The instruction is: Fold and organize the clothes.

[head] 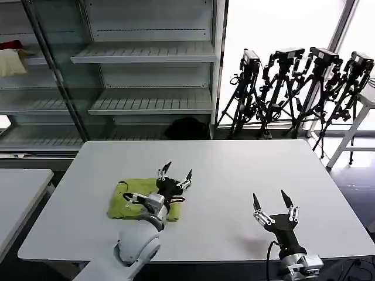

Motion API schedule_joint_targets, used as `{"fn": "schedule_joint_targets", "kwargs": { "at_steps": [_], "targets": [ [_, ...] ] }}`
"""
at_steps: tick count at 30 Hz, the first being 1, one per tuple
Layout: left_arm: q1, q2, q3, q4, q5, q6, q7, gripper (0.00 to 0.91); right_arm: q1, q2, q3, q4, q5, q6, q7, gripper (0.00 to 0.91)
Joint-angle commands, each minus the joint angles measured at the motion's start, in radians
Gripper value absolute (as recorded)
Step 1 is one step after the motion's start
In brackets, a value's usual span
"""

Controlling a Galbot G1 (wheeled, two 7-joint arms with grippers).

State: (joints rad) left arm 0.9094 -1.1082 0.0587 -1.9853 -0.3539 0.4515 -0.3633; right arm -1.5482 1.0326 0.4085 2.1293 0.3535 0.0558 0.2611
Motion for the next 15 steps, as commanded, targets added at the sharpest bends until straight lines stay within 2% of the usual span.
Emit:
{"fn": "schedule_joint_targets", "kwargs": {
  "at_steps": [1, 3, 4, 5, 6, 8, 11, 15],
  "targets": [
    [0.308, 0.169, -0.268, -0.304, -0.024, 0.125, -0.025, 0.907, 0.23, 0.018, -0.188, -0.006, 0.13, -0.308, -0.033, 0.907],
    [0.464, 0.176, -0.391, -0.374, 0.02, 0.124, 0.018, 0.907, 0.318, 0.038, -0.258, -0.022, 0.165, -0.373, -0.042, 0.907],
    [0.488, 0.172, -0.459, -0.401, 0.029, 0.124, 0.046, 0.907, 0.361, 0.06, -0.289, -0.041, 0.171, -0.404, -0.038, 0.907],
    [0.59, 0.158, -0.519, -0.439, 0.026, 0.124, 0.063, 0.907, 0.42, 0.084, -0.347, -0.065, 0.203, -0.458, -0.016, 0.907],
    [0.62, 0.146, -0.552, -0.468, 0.025, 0.124, 0.072, 0.907, 0.476, 0.109, -0.378, -0.083, 0.238, -0.496, 0.013, 0.907],
    [0.654, 0.109, -0.564, -0.493, 0.051, 0.124, 0.073, 0.907, 0.568, 0.147, -0.432, -0.134, 0.281, -0.544, 0.06, 0.907],
    [0.679, 0.056, -0.552, -0.5, 0.111, 0.099, 0.081, 0.907, 0.645, 0.183, -0.479, -0.182, 0.337, -0.616, 0.059, 0.907],
    [0.682, -0.03, -0.531, -0.489, 0.124, 0.091, 0.091, 0.907, 0.694, 0.222, -0.505, -0.216, 0.398, -0.635, 0.063, 0.907]
  ]
}}
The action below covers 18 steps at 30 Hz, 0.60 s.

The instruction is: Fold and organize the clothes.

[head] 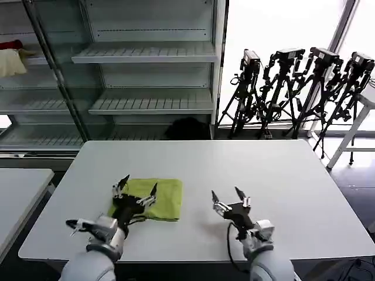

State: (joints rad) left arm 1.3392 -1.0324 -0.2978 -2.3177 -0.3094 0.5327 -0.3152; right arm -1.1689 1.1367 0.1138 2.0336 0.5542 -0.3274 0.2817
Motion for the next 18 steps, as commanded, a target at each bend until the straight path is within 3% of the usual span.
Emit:
{"fn": "schedule_joint_targets", "kwargs": {
  "at_steps": [1, 5, 13, 14, 15, 18],
  "targets": [
    [0.252, -0.112, -0.17, -0.154, 0.084, 0.009, 0.043, 0.907, 0.318, 0.124, -0.21, -0.125, 0.211, -0.252, 0.044, 0.907],
    [0.255, -0.154, -0.152, -0.14, 0.112, -0.007, 0.055, 0.907, 0.32, 0.15, -0.199, -0.184, 0.237, -0.252, 0.048, 0.907],
    [0.265, -0.16, -0.15, -0.116, 0.129, -0.027, 0.062, 0.907, 0.307, 0.182, -0.178, -0.244, 0.232, -0.251, 0.021, 0.907],
    [0.264, -0.16, -0.15, -0.114, 0.133, -0.029, 0.063, 0.907, 0.308, 0.187, -0.178, -0.249, 0.231, -0.25, 0.016, 0.806],
    [0.264, -0.16, -0.15, -0.114, 0.134, -0.029, 0.063, 0.907, 0.308, 0.19, -0.178, -0.254, 0.228, -0.25, 0.008, 0.766],
    [0.267, -0.16, -0.151, -0.117, 0.134, -0.029, 0.065, 0.907, 0.307, 0.197, -0.184, -0.264, 0.215, -0.25, -0.015, 0.756]
  ]
}}
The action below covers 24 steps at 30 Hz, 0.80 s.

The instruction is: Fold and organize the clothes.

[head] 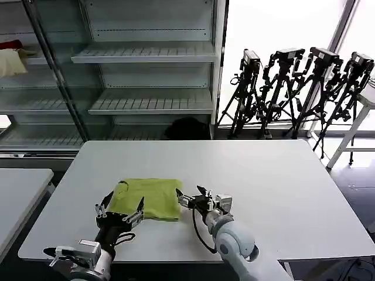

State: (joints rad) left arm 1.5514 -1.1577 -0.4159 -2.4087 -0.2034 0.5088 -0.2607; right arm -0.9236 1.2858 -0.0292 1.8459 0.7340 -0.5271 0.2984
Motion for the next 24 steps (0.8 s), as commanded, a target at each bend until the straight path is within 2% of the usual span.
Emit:
{"fn": "schedule_joint_targets", "kwargs": {
  "at_steps": [1, 4, 7, 9, 15, 18, 19, 21, 24],
  "targets": [
    [0.056, -0.035, -0.034, -0.026, 0.028, -0.005, 0.01, 0.907, 0.059, 0.05, -0.046, -0.076, 0.034, -0.051, -0.033, 0.746],
    [0.066, -0.035, -0.034, -0.025, 0.033, -0.017, 0.01, 0.907, 0.051, 0.052, -0.054, -0.074, 0.025, -0.05, -0.039, 0.705],
    [0.073, -0.034, -0.038, -0.018, 0.031, -0.036, 0.011, 0.907, 0.039, 0.05, -0.055, -0.071, 0.012, -0.049, -0.045, 0.595],
    [0.071, -0.034, -0.041, -0.008, 0.031, -0.041, 0.01, 0.907, 0.034, 0.048, -0.053, -0.071, 0.008, -0.046, -0.045, 0.464],
    [0.068, -0.039, -0.033, -0.007, 0.032, -0.041, 0.015, 0.907, 0.007, 0.032, -0.04, -0.039, -0.001, -0.035, -0.053, 0.413],
    [0.066, -0.038, -0.033, -0.006, 0.031, -0.041, 0.016, 0.907, -0.004, 0.024, -0.036, -0.036, -0.015, -0.027, -0.065, 0.343],
    [0.066, -0.038, -0.033, -0.007, 0.03, -0.042, 0.017, 0.907, -0.006, 0.023, -0.034, -0.038, -0.016, -0.026, -0.065, 0.282],
    [0.066, -0.037, -0.033, -0.008, 0.03, -0.042, 0.017, 0.907, -0.009, 0.024, -0.03, -0.041, -0.016, -0.024, -0.065, 0.232],
    [0.066, -0.037, -0.032, -0.009, 0.03, -0.042, 0.017, 0.907, -0.012, 0.024, -0.028, -0.039, -0.02, -0.021, -0.067, 0.191]
  ]
}}
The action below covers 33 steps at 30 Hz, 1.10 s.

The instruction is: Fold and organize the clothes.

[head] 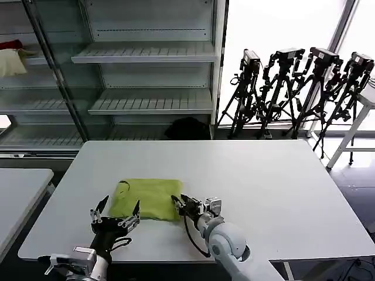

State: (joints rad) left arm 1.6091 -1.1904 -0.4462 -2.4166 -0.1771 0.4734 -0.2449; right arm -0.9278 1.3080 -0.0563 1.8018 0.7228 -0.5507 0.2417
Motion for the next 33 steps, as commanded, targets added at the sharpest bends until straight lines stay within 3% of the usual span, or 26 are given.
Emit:
{"fn": "schedule_joint_targets", "kwargs": {
  "at_steps": [1, 4, 12, 24, 25, 26, 31, 33],
  "targets": [
    [0.008, -0.004, -0.002, -0.001, 0.004, -0.006, 0.001, 0.907, -0.007, 0.001, -0.001, 0.005, -0.011, 0.004, -0.01, 0.141],
    [0.01, -0.007, -0.002, 0.0, 0.004, -0.007, 0.001, 0.907, -0.004, 0.002, 0.001, 0.005, -0.016, 0.014, -0.007, 0.06],
    [0.015, -0.01, -0.002, 0.002, 0.005, -0.012, 0.0, 0.907, -0.015, -0.032, 0.026, 0.051, -0.034, 0.032, -0.001, 0.0],
    [0.025, -0.012, -0.003, 0.013, 0.004, -0.033, -0.003, 0.907, -0.15, -0.31, 0.229, 0.15, 0.003, 0.104, -0.04, 0.02],
    [0.023, -0.014, 0.0, 0.015, 0.004, -0.033, -0.003, 0.907, -0.151, -0.323, 0.233, 0.149, 0.001, 0.106, -0.039, 0.433],
    [0.022, -0.016, 0.003, 0.017, 0.004, -0.033, -0.003, 0.907, -0.153, -0.34, 0.242, 0.147, -0.003, 0.107, -0.043, 0.907],
    [0.024, -0.027, 0.01, 0.025, 0.006, -0.038, -0.005, 0.907, -0.17, -0.379, 0.259, 0.143, -0.091, 0.101, -0.053, 0.907],
    [0.029, -0.03, 0.006, 0.025, 0.006, -0.048, -0.009, 0.907, -0.176, -0.395, 0.264, 0.13, -0.217, 0.115, -0.025, 0.907]
  ]
}}
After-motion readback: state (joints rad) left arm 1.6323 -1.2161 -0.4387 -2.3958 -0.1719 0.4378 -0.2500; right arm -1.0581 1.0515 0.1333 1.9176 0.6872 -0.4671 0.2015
